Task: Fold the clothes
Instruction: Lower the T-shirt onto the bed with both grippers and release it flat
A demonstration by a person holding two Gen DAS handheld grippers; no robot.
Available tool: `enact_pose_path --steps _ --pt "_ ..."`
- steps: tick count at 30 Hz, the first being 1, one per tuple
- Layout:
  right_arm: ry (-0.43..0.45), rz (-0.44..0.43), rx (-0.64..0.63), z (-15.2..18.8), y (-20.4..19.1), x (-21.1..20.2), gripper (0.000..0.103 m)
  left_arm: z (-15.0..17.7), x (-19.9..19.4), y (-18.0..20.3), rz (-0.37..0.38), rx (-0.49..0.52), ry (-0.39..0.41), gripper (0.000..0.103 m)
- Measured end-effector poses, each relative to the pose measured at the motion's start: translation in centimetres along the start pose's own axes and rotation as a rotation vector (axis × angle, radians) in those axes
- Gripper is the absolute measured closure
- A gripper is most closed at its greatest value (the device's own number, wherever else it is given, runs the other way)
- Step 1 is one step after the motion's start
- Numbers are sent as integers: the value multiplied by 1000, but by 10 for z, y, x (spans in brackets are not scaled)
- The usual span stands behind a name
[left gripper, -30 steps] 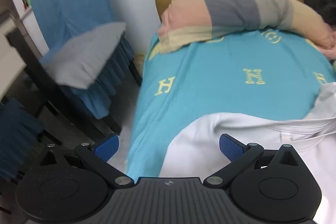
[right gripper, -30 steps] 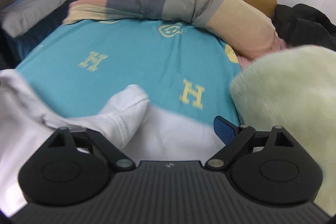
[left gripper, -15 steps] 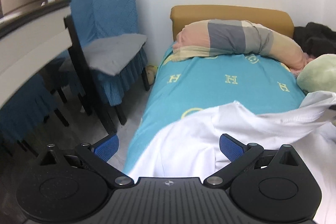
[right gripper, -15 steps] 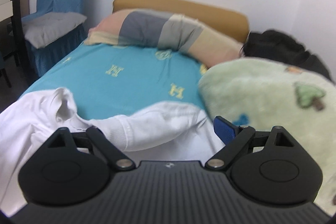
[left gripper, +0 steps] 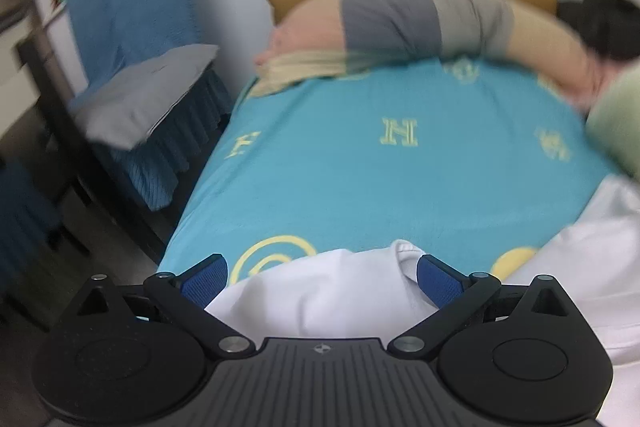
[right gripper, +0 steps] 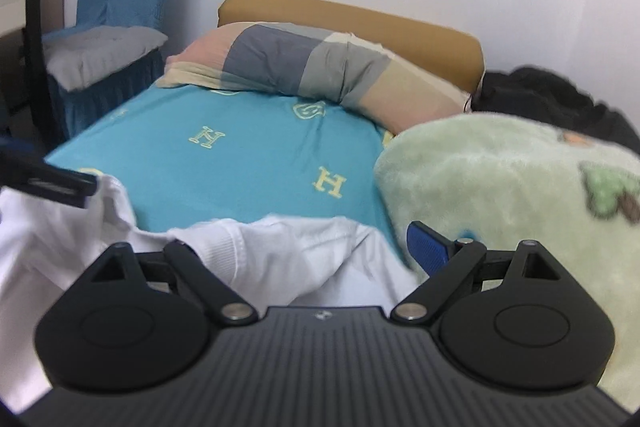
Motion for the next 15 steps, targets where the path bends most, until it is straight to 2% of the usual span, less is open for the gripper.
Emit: enact_pose_path --steps 3,5,6,9,11,13,15 --pt "19 18 -19 1 4 7 12 10 38 11 -162 104 -127 5" --pt "16 34 -31 4 6 14 12 10 33 8 -201 101 -63 5" --pt "11 44 -42 5 5 18 12 7 28 3 -248 99 -24 11" --pt "10 77 -57 2 2 24 12 -4 -1 -28 -387 -2 99 13" --pt "26 89 -46 -6 1 23 12 -19 -26 -52 -360 -95 211 13" --pt "48 106 -32 -19 -1 28 12 -37 -48 -72 -389 -135 285 10" --pt "76 127 -15 -39 -3 37 12 -60 -54 -86 -399 -151 322 10"
Point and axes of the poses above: each gripper's, at about its wrist camera, not at the fingertips, and x roughly the way its jaws point, y to its right, z to its underside, the point moved 8 cm from there along x, roughly the way its jaws point, and after that the axes turned 9 degrees about -y, right-handed, at the moved point
